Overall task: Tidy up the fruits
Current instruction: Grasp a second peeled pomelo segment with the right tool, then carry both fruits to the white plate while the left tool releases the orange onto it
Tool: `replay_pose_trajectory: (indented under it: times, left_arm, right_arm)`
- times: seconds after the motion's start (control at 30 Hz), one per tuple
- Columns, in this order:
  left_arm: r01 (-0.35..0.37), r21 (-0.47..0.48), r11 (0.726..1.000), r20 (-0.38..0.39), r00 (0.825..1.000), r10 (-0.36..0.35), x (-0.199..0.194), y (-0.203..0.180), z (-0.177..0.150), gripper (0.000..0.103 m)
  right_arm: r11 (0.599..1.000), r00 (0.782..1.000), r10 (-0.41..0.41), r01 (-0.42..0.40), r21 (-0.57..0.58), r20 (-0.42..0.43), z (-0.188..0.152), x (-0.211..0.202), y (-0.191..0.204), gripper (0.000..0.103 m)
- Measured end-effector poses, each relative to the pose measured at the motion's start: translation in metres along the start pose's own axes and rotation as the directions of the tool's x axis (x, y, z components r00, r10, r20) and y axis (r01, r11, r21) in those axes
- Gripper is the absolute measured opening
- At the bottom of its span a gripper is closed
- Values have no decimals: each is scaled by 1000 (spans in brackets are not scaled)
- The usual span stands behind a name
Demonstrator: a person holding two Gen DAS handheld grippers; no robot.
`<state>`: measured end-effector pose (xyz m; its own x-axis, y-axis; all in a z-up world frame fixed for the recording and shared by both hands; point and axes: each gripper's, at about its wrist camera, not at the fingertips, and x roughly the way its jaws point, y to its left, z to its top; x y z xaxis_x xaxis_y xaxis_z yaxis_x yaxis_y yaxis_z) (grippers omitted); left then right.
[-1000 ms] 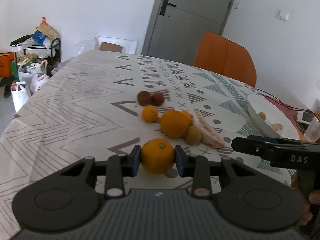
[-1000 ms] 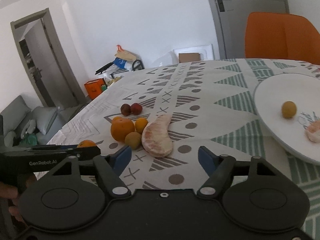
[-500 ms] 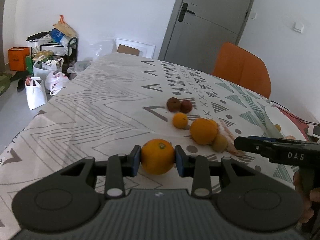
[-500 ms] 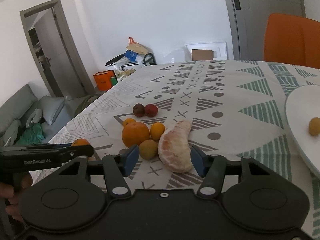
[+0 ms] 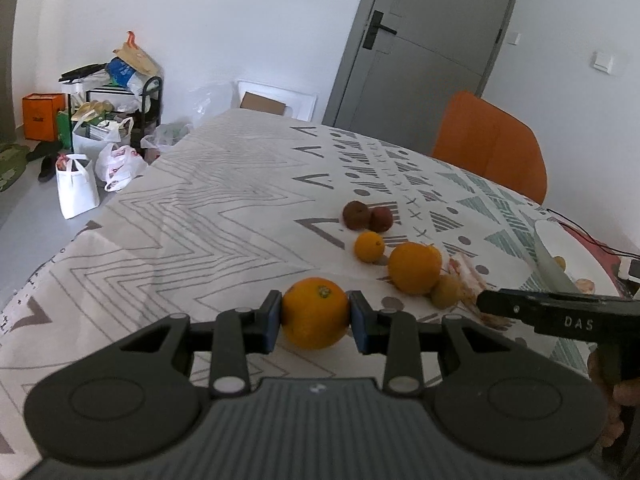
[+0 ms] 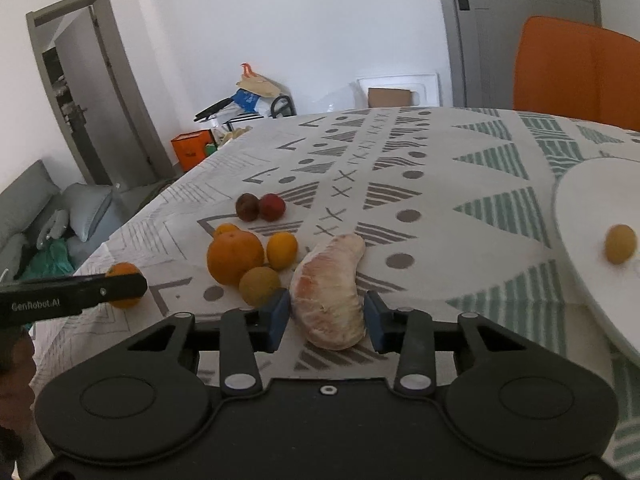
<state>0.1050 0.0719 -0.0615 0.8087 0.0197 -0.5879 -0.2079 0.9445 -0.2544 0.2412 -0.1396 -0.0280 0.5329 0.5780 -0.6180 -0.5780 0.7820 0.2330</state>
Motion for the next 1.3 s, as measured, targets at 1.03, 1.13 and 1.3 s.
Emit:
replay_pose_trajectory:
  times: [1.03, 1.13, 1.3]
  left_arm:
    - [19, 100, 995, -60, 998, -13, 16, -18, 3, 35]
    - [36, 125, 992, -52, 998, -30, 15, -28, 8, 35]
    - [67, 170, 983, -21, 998, -64, 14, -49, 18, 35]
  right_arm:
    - [1000, 999, -25, 25, 1, 41, -2, -15, -1, 37]
    - [999, 997, -29, 28, 15, 78, 1, -26, -6, 37]
    - [998, 990, -50, 45, 44, 129, 5, -47, -20, 37]
